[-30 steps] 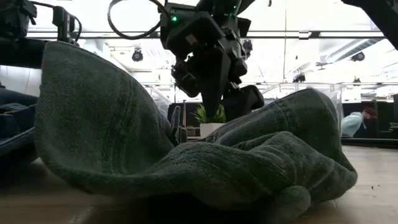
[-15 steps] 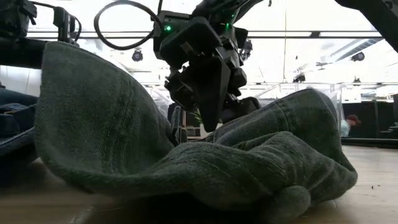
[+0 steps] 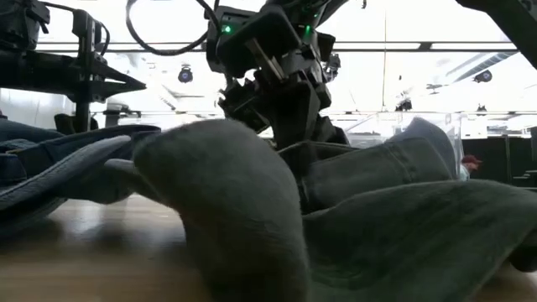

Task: Pick & Place hat
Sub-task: Put the gray cap into the right transparent bin

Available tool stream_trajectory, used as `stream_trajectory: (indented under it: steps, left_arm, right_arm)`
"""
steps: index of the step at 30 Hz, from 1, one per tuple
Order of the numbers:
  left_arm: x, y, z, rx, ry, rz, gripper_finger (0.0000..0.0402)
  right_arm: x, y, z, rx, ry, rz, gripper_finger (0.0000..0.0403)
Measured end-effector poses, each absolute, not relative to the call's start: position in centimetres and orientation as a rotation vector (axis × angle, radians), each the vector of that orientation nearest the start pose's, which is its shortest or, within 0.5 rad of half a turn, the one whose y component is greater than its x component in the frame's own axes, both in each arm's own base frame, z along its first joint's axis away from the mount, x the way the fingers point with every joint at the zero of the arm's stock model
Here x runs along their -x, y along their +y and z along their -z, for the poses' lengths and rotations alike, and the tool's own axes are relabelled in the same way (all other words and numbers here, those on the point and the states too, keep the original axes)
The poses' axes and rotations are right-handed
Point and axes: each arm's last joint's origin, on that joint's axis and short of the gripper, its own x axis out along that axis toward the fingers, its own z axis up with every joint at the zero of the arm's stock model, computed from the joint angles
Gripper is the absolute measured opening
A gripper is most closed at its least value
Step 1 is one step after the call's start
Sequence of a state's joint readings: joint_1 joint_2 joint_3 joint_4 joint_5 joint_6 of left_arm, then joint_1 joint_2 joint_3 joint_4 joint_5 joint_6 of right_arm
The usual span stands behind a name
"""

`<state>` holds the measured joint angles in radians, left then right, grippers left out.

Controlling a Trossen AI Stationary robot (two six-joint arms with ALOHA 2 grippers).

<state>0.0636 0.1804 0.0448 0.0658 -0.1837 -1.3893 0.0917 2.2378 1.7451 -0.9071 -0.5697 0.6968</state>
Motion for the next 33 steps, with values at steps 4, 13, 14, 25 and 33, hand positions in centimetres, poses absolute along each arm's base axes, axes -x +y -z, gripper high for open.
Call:
stream_trajectory:
  steps: [4, 13, 14, 25, 33]
  left_arm:
    - [-10.7, 1.2, -17.0, 1.376, -0.113, -0.255, 0.0]
    - [-10.7, 1.2, -17.0, 1.375, -0.111, -0.258, 0.0]
    - [-10.7, 1.2, -17.0, 1.375, -0.111, -0.258, 0.0]
    - [-10.6, 1.2, -16.9, 1.373, -0.099, -0.267, 0.0]
    - [-10.6, 1.2, -16.8, 1.375, -0.095, -0.271, 0.0]
  right_arm:
    - [-43.8, 5.6, -16.6, -0.887, 1.523, -0.045, 0.0014]
    - [-43.1, 5.3, -20.5, -0.865, 1.425, -0.004, 0.0013]
    - [-42.9, 5.2, -21.0, -0.867, 1.411, 0.002, 0.0013]
    - [-41.0, 3.8, -26.4, -0.863, 1.263, 0.083, 0.0012]
    - [-38.8, 2.7, -31.0, -0.848, 1.115, 0.139, 0.0012]
